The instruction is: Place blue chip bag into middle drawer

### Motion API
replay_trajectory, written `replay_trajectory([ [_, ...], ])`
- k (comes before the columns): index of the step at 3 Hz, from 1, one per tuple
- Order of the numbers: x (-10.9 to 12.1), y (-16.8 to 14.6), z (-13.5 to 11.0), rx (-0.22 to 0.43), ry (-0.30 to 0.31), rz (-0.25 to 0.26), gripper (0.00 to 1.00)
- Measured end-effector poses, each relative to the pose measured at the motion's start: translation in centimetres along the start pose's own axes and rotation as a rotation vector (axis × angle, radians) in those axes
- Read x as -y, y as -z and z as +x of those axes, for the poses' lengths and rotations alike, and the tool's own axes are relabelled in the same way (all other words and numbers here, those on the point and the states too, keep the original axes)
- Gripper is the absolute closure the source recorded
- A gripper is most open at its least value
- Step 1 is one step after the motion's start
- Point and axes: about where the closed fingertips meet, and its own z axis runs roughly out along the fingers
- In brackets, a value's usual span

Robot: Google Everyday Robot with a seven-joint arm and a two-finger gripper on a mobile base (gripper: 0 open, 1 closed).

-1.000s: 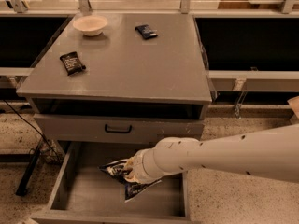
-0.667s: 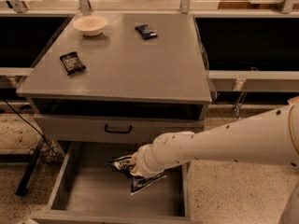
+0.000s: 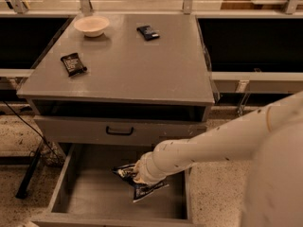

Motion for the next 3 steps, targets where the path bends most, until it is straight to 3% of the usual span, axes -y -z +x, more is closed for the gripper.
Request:
replay_trajectory([
  [2, -1.3, -6.6, 2.9, -0.052, -0.062, -0.075, 1.00],
  [3, -1.3, -6.6, 2.9, -0.052, -0.062, -0.075, 1.00],
])
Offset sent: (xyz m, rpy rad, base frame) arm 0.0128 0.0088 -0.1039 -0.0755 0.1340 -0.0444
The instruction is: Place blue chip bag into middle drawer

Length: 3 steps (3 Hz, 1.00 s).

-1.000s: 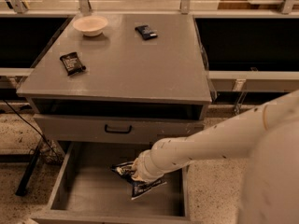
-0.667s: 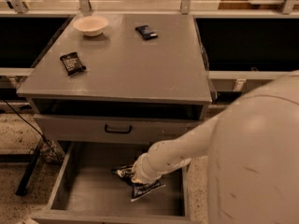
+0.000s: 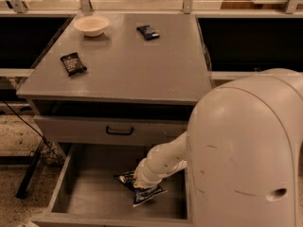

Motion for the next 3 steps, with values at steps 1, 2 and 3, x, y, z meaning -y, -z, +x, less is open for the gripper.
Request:
replay_trajectory([
  [1, -0.7, -2.3, 0.7, 0.005, -0.021, -0.032, 1.00],
  [2, -2.1, -6.5, 1.9, 0.007, -0.058, -0.097, 1.00],
  [3, -2.1, -6.6, 1.9, 0.007, -0.058, -0.098, 1.00],
])
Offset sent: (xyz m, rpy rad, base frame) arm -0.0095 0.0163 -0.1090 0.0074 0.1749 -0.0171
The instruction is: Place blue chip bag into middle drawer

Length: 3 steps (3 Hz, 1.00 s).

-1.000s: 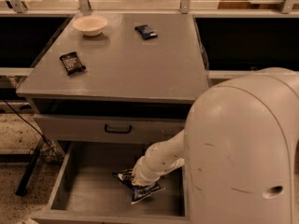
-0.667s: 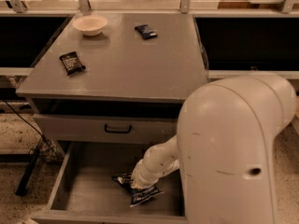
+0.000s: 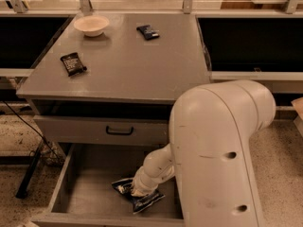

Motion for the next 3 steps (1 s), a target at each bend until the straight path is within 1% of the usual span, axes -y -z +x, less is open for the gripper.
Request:
replay_trajectory([
  [2, 0.00, 0.00, 0.00, 0.000, 0.000, 0.000, 0.50],
  [3, 0.00, 0.00, 0.00, 0.000, 0.000, 0.000, 0.26],
])
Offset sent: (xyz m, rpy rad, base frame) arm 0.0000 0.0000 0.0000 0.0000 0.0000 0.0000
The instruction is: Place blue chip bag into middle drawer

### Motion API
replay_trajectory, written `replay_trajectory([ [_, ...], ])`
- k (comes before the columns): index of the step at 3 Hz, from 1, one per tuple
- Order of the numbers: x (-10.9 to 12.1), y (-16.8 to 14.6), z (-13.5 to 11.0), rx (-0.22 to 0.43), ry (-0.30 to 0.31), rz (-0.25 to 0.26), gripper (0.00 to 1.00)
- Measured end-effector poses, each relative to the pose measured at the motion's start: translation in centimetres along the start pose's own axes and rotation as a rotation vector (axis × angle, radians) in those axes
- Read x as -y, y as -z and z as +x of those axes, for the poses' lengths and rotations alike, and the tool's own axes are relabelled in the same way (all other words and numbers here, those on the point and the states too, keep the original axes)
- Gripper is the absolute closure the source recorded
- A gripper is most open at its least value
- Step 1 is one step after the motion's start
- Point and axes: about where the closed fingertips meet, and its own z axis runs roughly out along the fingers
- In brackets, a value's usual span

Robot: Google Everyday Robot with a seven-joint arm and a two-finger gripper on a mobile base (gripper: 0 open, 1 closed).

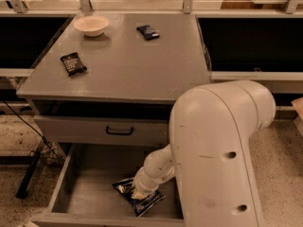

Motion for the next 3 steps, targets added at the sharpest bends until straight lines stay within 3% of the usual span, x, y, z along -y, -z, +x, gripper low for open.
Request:
replay_trajectory([
  [1, 0.00, 0.00, 0.00, 0.000, 0.000, 0.000, 0.05],
  [3, -0.01, -0.01, 0.00, 0.000, 0.000, 0.000, 0.00],
])
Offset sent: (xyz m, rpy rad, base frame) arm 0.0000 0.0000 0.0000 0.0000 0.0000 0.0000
